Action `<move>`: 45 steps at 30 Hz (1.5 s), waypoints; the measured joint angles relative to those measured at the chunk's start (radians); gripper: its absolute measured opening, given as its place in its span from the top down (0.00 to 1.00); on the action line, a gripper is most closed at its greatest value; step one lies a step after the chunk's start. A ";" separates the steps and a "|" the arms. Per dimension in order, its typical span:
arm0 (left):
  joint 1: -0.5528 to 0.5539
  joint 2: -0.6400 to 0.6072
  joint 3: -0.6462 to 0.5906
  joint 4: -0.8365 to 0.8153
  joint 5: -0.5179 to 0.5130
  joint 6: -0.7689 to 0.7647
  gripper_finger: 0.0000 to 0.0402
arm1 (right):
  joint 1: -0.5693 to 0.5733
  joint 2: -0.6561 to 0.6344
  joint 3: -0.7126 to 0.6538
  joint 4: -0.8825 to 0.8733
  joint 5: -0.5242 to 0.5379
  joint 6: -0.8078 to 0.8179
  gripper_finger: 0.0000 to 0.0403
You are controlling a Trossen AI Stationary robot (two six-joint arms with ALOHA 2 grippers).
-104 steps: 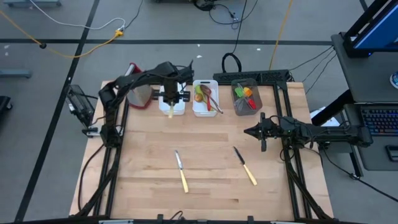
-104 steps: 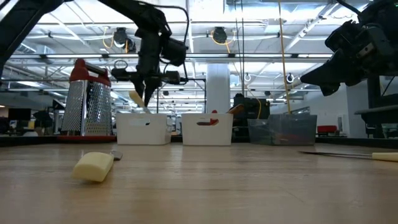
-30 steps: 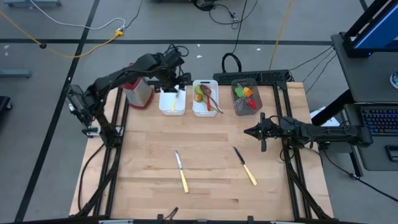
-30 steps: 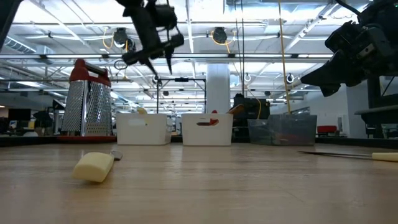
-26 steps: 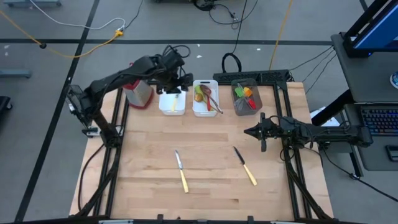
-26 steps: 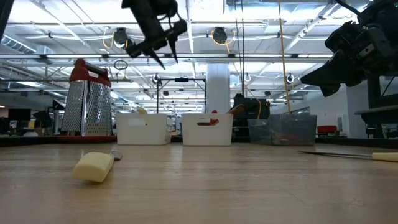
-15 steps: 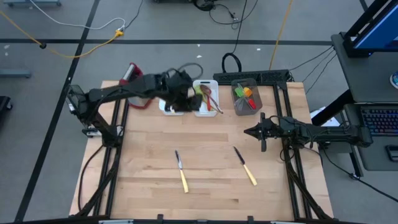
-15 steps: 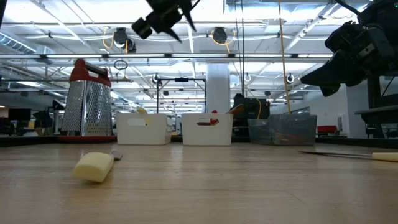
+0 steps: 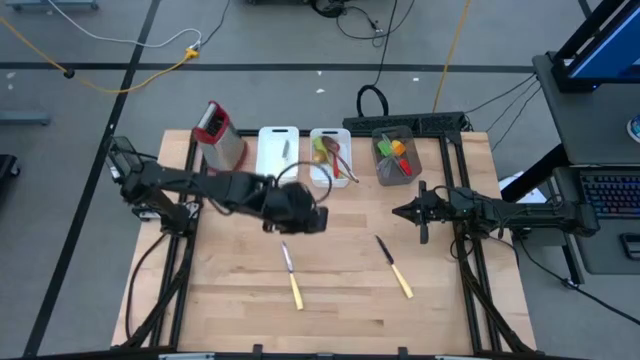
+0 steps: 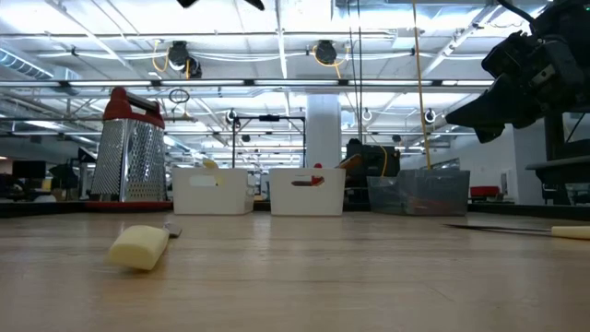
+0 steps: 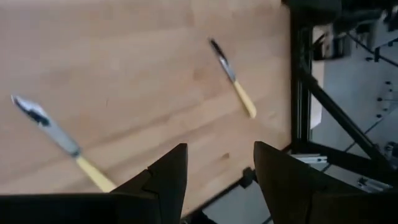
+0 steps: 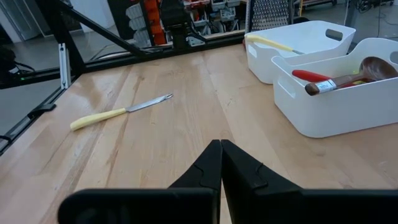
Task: Pick & Place Kitchen Items
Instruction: Put the yellow table knife into the left white bin
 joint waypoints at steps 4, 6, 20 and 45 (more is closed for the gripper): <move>-0.075 0.014 0.000 -0.013 -0.014 -0.124 0.54 | 0.000 0.000 0.000 0.000 0.000 0.000 1.00; -0.102 0.029 0.001 -0.006 -0.016 -0.179 0.54 | 0.000 0.000 0.000 0.000 0.000 0.000 1.00; -0.252 0.186 0.000 -0.011 0.090 -0.467 0.54 | 0.000 0.000 0.000 -0.017 0.000 0.000 1.00; -0.334 0.345 0.000 -0.034 0.122 -0.645 0.54 | 0.000 0.000 0.000 -0.023 0.000 0.000 1.00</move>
